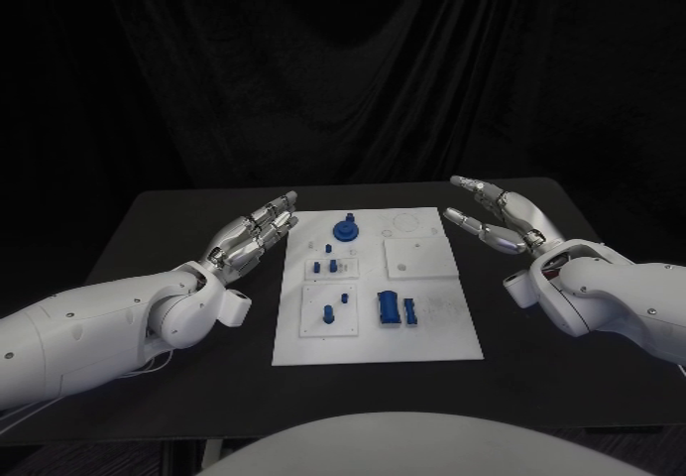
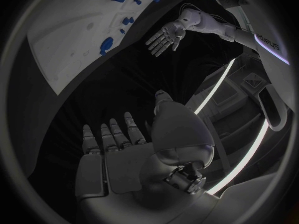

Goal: Assemble the parts on the task board

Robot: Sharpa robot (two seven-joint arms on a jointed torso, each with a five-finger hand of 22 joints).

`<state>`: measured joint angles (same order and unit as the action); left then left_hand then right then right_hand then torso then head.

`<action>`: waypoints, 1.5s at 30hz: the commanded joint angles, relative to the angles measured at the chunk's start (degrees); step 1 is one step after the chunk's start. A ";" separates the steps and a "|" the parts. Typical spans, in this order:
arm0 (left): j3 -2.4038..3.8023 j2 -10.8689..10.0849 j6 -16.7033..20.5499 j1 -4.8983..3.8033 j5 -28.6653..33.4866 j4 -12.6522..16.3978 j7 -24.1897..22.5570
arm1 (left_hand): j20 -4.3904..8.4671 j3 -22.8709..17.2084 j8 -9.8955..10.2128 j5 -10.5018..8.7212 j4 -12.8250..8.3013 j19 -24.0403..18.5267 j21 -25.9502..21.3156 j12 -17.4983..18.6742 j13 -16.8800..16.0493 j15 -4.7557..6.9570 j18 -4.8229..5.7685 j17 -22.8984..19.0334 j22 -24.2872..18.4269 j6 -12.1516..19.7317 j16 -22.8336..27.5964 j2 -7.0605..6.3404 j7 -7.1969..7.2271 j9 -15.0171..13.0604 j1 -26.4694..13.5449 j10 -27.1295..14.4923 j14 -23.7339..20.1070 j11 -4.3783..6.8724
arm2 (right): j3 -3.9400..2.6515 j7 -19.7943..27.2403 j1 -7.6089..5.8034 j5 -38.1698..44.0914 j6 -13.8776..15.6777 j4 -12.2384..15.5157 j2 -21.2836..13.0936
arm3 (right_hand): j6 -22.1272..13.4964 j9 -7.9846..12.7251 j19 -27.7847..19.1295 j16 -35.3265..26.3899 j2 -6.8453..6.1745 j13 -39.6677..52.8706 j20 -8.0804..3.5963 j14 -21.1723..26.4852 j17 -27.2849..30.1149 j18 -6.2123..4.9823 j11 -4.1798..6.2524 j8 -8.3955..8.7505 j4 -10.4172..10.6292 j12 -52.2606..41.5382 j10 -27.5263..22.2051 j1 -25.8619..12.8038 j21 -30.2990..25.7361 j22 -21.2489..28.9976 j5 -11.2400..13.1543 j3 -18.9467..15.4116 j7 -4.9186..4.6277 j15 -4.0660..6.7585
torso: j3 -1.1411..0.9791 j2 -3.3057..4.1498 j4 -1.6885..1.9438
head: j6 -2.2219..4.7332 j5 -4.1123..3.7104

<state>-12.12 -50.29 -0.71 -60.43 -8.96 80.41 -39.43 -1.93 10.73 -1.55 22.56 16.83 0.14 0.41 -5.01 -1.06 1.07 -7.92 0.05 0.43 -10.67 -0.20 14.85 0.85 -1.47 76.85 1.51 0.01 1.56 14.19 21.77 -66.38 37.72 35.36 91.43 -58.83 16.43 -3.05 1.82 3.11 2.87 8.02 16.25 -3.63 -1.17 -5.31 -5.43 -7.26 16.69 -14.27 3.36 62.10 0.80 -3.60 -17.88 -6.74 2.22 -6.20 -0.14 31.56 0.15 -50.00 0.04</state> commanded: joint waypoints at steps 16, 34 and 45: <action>4.20 1.94 15.54 0.09 3.11 3.31 3.34 | 1.93 -6.54 1.55 -13.93 -10.19 -0.14 -0.41 5.01 1.06 -1.07 7.92 -0.05 -0.43 6.32 0.20 -8.87 -0.85 1.47 -47.17 -1.51 -0.01 -1.56 | -5.85 3.31 2.57 -15.56 3.61 -0.61 5.84 | -16.43 3.05 -1.82 -3.11 -2.87 -8.02 -16.25 3.63 1.17 5.31 5.43 7.26 -16.69 14.27 -3.36 -62.10 -0.80 3.60 17.88 6.74 -2.22 6.20 | 0.07 -0.21 -0.08 | 7.79 -0.02; 11.81 5.45 43.67 0.26 8.73 9.30 9.39 | 1.93 -10.73 1.55 -18.51 -16.83 -0.14 -0.41 5.01 1.06 -1.07 7.92 -0.05 -0.43 10.67 0.20 -14.85 -0.85 1.47 -62.95 -1.51 -0.01 -1.56 | -14.18 8.02 6.22 -37.70 8.75 -1.47 14.14 | -16.43 3.05 -1.82 -3.11 -2.87 -8.02 -16.25 3.63 1.17 5.31 5.43 7.26 -16.69 14.27 -3.36 -62.10 -0.80 3.60 17.88 6.74 -2.22 6.20 | 0.14 -0.38 -0.15 | 15.62 -0.04; 12.12 5.59 44.83 0.27 8.96 9.55 9.64 | 1.93 -10.73 1.55 -22.56 -16.83 -0.14 -0.41 5.01 1.06 -1.07 7.92 -0.05 -0.43 10.67 0.20 -14.85 -0.85 1.47 -67.91 -1.51 -0.01 -1.56 | -14.19 8.02 6.22 -37.72 8.76 -1.47 14.14 | -16.43 3.05 -1.82 -3.11 -2.87 -8.02 -16.25 3.63 1.17 5.31 5.43 7.26 -16.69 14.27 -3.36 -62.10 -0.80 3.60 17.88 6.74 -2.22 6.20 | 0.14 -0.38 -0.15 | 15.62 -0.04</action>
<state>-0.09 -44.80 41.92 -60.20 -0.79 89.78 -29.85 -0.41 0.04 -0.31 1.08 0.62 0.04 0.20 -0.19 -0.06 0.29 -0.76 0.06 0.09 -0.41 -0.21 0.23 0.00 -0.08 12.23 0.00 -0.08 0.20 0.07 28.81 -60.31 1.02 43.01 89.94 -44.67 0.28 -0.08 0.02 0.20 -0.07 0.07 0.30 -0.03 -0.07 -0.43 -0.20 -0.21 0.15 -0.21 0.01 0.36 0.20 -0.07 -0.20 0.01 -0.05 -0.30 0.01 31.18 0.00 -34.37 -0.01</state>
